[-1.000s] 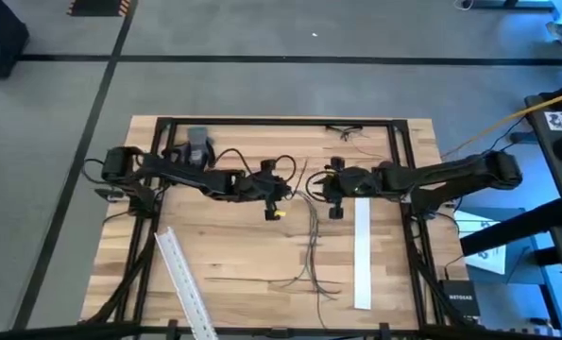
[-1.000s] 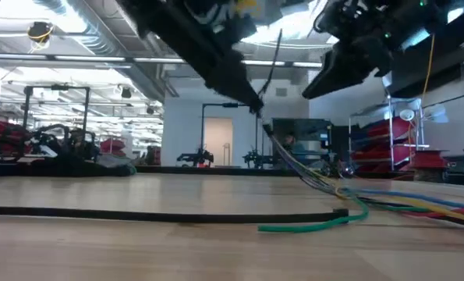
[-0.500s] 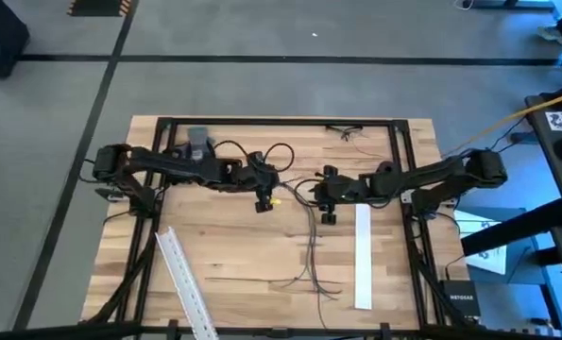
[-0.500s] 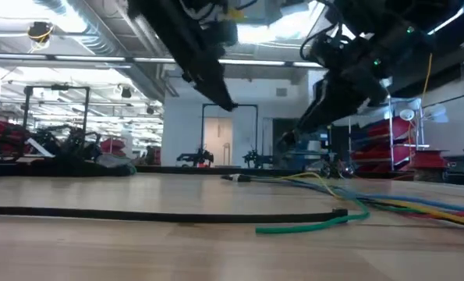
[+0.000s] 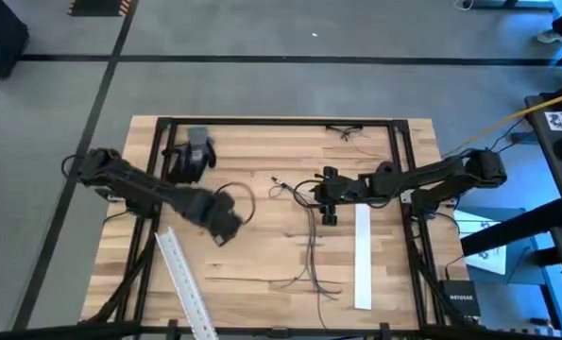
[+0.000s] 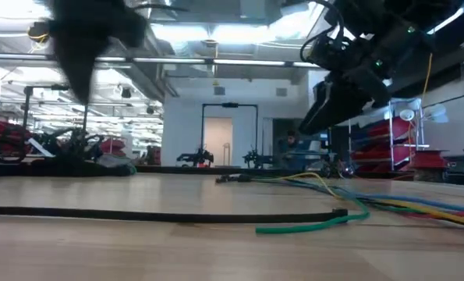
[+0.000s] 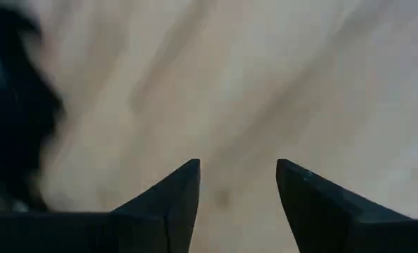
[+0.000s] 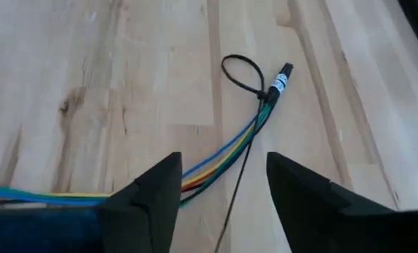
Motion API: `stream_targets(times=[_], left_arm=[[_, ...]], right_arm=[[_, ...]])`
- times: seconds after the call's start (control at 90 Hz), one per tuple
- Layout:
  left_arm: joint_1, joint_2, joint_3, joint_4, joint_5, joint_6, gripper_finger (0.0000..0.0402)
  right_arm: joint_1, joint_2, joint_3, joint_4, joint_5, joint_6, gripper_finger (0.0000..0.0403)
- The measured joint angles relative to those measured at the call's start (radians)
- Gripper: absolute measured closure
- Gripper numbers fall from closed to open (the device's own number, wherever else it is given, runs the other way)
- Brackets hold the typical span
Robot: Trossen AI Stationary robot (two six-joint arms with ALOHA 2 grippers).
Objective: Ziptie cables
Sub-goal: Wrap the top black zip tie on the colored cables
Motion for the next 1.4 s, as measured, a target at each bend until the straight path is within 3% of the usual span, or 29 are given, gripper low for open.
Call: stream_targets(times=[0.289,0.5,0.744,1.089,1.244,1.4], left_arm=[[-0.252,0.000,0.000,-0.020,0.142,-0.505,0.0231],[-0.314,-0.008,-0.048,-0.057,0.261,-0.634,0.0231],[-0.335,-0.057,-0.265,0.269,0.267,-0.689,0.0231],[-0.313,-0.059,-0.408,0.393,0.212,-0.629,0.0247],[-0.266,-0.059,-0.423,0.438,0.133,-0.440,0.0299],[-0.170,-0.059,-0.424,0.438,0.060,-0.153,0.0372]], right_arm=[[0.000,0.000,0.000,-0.002,0.000,0.000,0.0200],[0.001,0.000,0.000,-0.019,0.000,0.008,0.0200],[0.001,0.000,0.000,-0.031,0.000,0.050,0.0200],[0.001,0.000,0.000,-0.030,0.000,0.048,0.0200],[0.001,0.000,0.000,-0.021,0.001,0.032,0.0200],[-0.006,0.000,0.000,-0.022,0.000,0.018,0.0200]])
